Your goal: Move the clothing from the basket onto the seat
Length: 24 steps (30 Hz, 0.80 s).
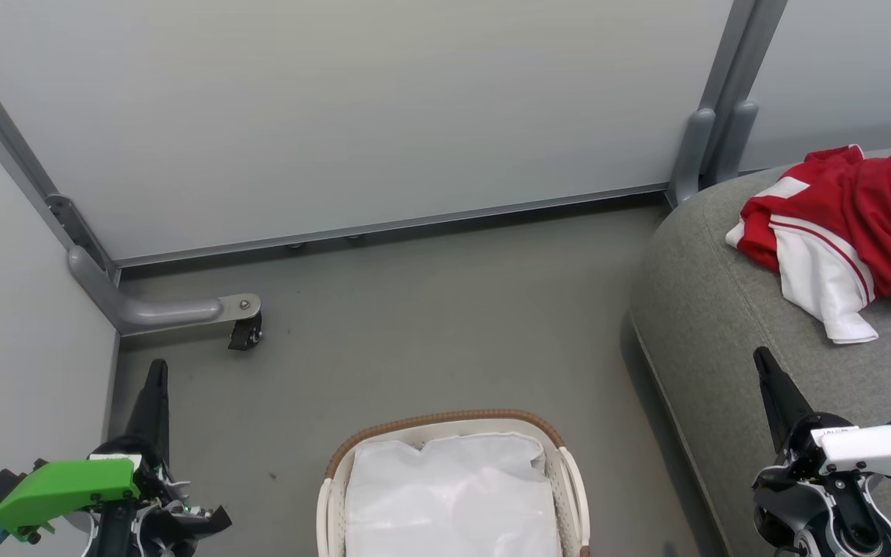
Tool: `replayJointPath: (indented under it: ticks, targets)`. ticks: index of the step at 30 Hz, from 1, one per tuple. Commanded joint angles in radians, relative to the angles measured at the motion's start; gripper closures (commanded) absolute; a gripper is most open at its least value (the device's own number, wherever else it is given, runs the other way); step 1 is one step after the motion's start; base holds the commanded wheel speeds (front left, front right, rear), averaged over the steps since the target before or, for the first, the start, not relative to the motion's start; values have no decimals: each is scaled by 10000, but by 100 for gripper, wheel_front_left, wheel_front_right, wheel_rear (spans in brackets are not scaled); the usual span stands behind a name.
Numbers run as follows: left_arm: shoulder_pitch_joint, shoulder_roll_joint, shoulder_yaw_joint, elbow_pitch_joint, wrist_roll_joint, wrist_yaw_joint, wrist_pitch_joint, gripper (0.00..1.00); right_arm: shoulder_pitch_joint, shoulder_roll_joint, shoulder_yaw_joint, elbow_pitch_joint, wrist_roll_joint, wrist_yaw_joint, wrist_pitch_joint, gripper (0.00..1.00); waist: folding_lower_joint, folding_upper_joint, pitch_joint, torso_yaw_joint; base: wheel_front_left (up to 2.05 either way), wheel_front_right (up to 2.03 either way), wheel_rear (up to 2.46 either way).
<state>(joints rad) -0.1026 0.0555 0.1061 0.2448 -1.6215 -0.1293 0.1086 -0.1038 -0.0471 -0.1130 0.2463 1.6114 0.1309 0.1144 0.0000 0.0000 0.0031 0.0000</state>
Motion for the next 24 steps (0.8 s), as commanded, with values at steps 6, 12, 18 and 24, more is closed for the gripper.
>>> replayJointPath:
  ticks: [6,12,18,24]
  targets:
    - [-103,7,53,-10,60,-39,33,100,-86,-61,-20,-39,31,-3,29,100,0,0,0,0,0,0,0]
    - [-105,0,58,-10,51,-39,41,100,-86,-61,-20,-39,32,-3,29,100,0,0,0,0,0,0,0]
    - [-105,-2,64,-9,58,-39,37,100,-85,-61,-20,-39,32,-3,29,100,0,0,0,0,0,0,0]
    - [-106,-6,69,-9,65,-39,33,100,-85,-61,-20,-39,32,-3,29,100,0,0,0,0,0,0,0]
